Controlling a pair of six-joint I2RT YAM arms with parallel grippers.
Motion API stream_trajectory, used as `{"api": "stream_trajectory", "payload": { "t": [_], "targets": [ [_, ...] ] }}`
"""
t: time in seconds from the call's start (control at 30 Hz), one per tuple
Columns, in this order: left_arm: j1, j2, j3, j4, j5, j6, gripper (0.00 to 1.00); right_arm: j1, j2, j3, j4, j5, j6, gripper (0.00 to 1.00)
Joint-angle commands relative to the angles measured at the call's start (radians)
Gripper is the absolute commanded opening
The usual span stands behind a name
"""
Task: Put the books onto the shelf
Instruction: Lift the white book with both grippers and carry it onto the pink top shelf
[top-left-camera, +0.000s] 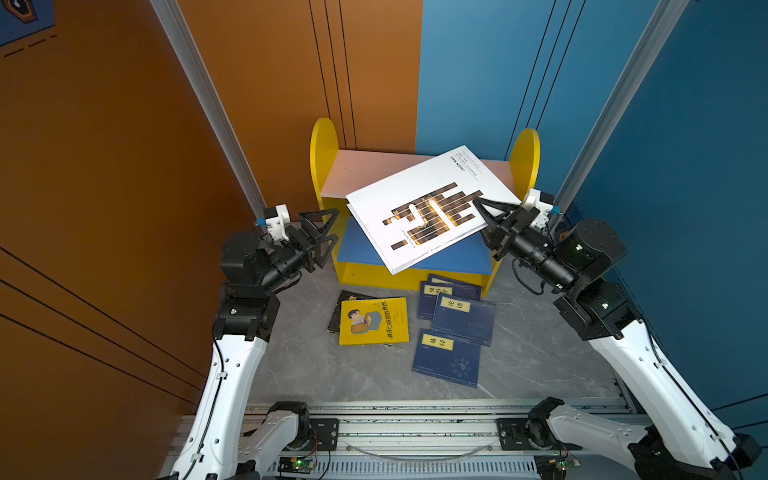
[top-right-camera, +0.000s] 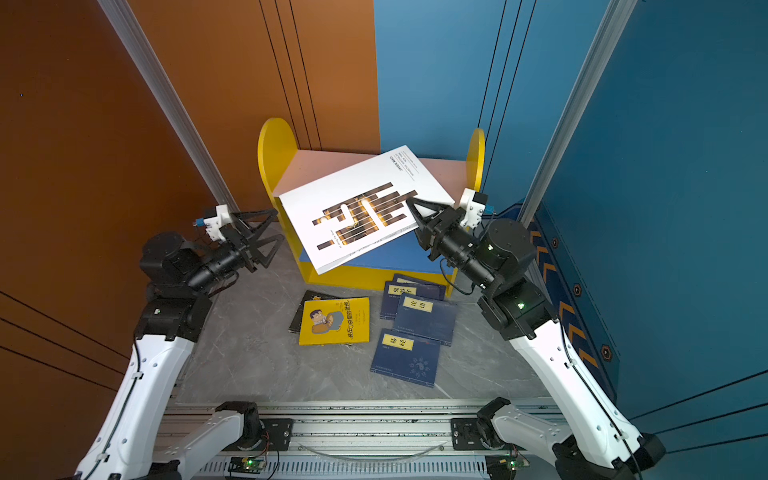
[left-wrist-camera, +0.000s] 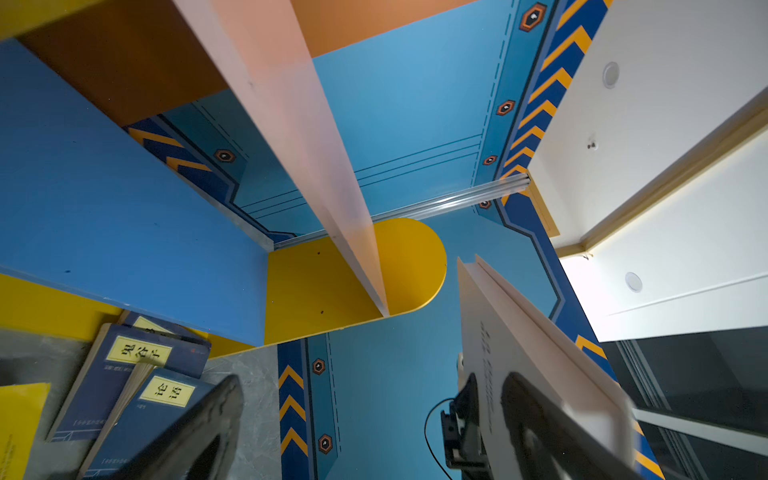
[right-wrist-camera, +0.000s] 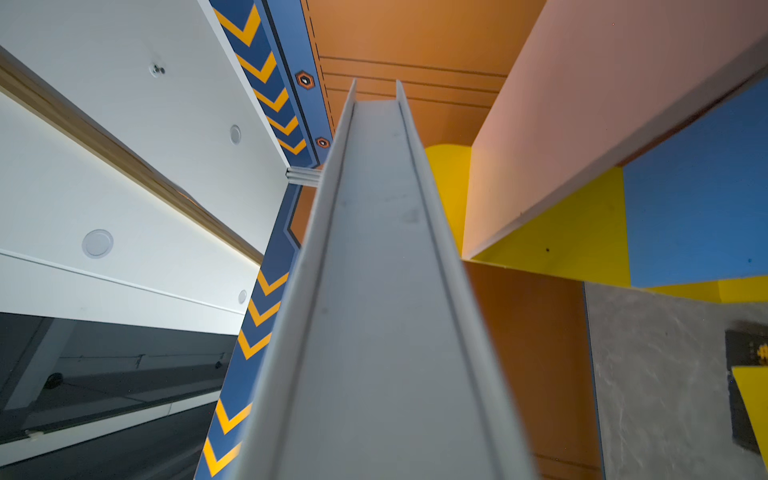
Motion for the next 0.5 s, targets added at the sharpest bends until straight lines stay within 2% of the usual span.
{"api": "stream_trajectory", "payload": {
  "t": [0.0, 0.2, 0.4, 0.47],
  "targets": [
    [-0.071, 0.008, 0.040, 0.047, -0.049, 0.019, 0.98, 0.009, 0.019, 0.038, 0.095, 0.174, -0.104, 0.05],
    [-0.222, 0.089, 0.069, 0.091, -0.061, 0.033, 0.98, 0.046, 0.049, 0.044, 0.105, 0.326, -0.215, 0.07],
    [-0.298, 0.188, 0.126, 0.135, -0.079, 0.029, 1.00, 0.047, 0.098, 0.039, 0.137, 0.340, -0.206, 0.07],
    [-0.318, 0.217, 0.146, 0.160, -0.078, 0.022, 0.98, 0.049, 0.109, 0.026, 0.159, 0.355, -0.200, 0.07]
  ]
}}
